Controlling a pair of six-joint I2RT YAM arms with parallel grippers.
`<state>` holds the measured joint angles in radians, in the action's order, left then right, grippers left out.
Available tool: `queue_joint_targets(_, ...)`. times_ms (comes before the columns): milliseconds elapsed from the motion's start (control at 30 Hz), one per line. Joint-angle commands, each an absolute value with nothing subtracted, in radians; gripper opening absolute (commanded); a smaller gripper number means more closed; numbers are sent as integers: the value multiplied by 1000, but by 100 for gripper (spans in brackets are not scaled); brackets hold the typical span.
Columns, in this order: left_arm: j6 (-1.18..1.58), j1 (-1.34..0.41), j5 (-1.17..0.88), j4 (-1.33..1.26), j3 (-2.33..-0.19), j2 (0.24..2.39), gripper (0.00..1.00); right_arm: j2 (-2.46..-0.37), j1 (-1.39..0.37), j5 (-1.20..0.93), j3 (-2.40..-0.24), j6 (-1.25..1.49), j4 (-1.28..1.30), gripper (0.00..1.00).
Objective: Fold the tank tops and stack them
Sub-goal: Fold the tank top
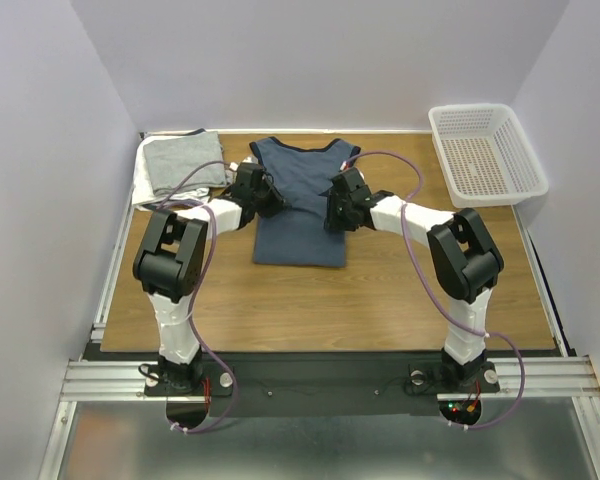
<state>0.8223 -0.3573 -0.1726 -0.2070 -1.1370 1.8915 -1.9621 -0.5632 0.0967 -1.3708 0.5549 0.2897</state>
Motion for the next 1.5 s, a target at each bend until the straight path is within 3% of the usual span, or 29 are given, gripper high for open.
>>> queue_joint_targets(0, 838, -342, -202, -262, -1290, 1939, 23, -1925, -563, 115, -1329, 566, 249, 43)
queue_joint_targets(367, 871, -296, -190, -216, -1427, 2117, 23, -1908, -561, 146, -1308, 555, 249, 44)
queue_joint_targets(533, 858, -295, -181, -207, -1431, 2103, 25, -1942, -561, 118, -1327, 523, 250, 51)
queue_joint_targets(567, 854, -295, -179, -207, -1430, 2095, 26, -1947, -561, 114, -1325, 523, 252, 51)
queue_joint_targets(667, 831, -295, -161, -209, -1419, 2042, 47, -1939, -571, 109, -1295, 528, 253, 52)
queue_joint_targets(800, 792, -296, -155, -238, -1365, 1892, 57, -1910, -609, 161, -1238, 528, 259, 54)
queue_joint_targets(1067, 758, -371, 95, -60, -1073, 1620, 53, -1855, -655, 241, -1138, 535, 325, 54)
queue_joint_targets(1267, 822, -532, 138, -60, -793, 1517, 51, -1780, -702, 244, -1039, 546, 370, 55)
queue_joint_targets(1467, 963, -678, 212, 67, -697, 1401, 48, -1720, -896, 273, -967, 641, 454, 55)
